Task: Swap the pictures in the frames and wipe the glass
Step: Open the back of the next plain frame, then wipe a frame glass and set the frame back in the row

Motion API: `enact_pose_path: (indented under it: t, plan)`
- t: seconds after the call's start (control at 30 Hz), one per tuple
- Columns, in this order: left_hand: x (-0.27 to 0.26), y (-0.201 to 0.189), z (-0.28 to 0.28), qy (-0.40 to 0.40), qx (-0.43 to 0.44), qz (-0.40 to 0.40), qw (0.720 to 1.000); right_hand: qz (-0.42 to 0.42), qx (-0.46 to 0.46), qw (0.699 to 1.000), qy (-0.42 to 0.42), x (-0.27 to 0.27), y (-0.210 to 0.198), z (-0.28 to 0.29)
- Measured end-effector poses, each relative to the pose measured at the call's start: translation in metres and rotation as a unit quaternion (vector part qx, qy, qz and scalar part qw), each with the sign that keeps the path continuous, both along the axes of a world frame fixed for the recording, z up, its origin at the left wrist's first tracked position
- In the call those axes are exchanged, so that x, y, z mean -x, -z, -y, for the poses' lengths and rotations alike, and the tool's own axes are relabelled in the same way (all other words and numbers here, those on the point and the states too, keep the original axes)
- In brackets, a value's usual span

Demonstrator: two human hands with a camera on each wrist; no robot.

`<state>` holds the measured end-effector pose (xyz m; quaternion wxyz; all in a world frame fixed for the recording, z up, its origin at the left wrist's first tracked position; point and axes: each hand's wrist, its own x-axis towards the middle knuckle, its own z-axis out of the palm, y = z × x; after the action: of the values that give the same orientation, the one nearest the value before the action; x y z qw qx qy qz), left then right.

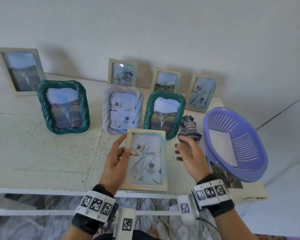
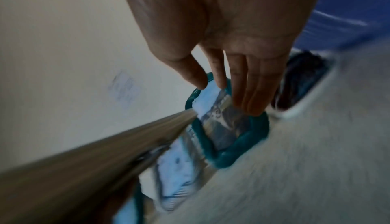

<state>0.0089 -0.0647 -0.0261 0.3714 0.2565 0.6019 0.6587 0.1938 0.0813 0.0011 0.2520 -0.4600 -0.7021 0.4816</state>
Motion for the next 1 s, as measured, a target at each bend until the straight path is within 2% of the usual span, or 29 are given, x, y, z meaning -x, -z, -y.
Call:
enact_pose_path:
  t: [0.1, 0.17, 0.33, 0.43, 0.5, 0.67, 0.9, 1.0]
  plan:
    - [0.009, -0.001, 0.005, -0.012, 0.001, -0.013, 1.000, 0.134, -0.210, 0.968, 0.004, 0.012, -0.005, -0.041]
    - [0.015, 0.000, 0.009, -0.023, 0.001, -0.018, 1.000, 0.214, -0.261, 0.941, 0.010, 0.024, -0.006, -0.067]
    - [0.024, 0.000, 0.017, -0.047, -0.012, -0.034, 0.998, 0.412, -0.224, 0.883, -0.028, 0.048, 0.001, -0.101]
    - [0.029, 0.001, 0.020, -0.032, -0.022, -0.012, 0.999, 0.466, -0.207, 0.859, -0.047, 0.054, 0.005, -0.107]
    - [0.032, 0.003, 0.021, -0.033, -0.024, -0.016, 0.999, 0.474, -0.220, 0.852, -0.040, 0.055, 0.007, -0.109]
    - [0.035, 0.008, 0.022, -0.050, -0.026, -0.035, 0.998, 0.429, -0.245, 0.869, -0.023, 0.047, 0.007, -0.096]
    - [0.040, 0.015, 0.016, -0.043, -0.036, -0.078, 0.995, 0.370, -0.249, 0.895, -0.011, 0.018, -0.019, -0.031]
    - [0.040, 0.017, 0.015, -0.037, -0.041, -0.108, 0.993, 0.279, -0.265, 0.923, 0.021, 0.016, -0.020, 0.002]
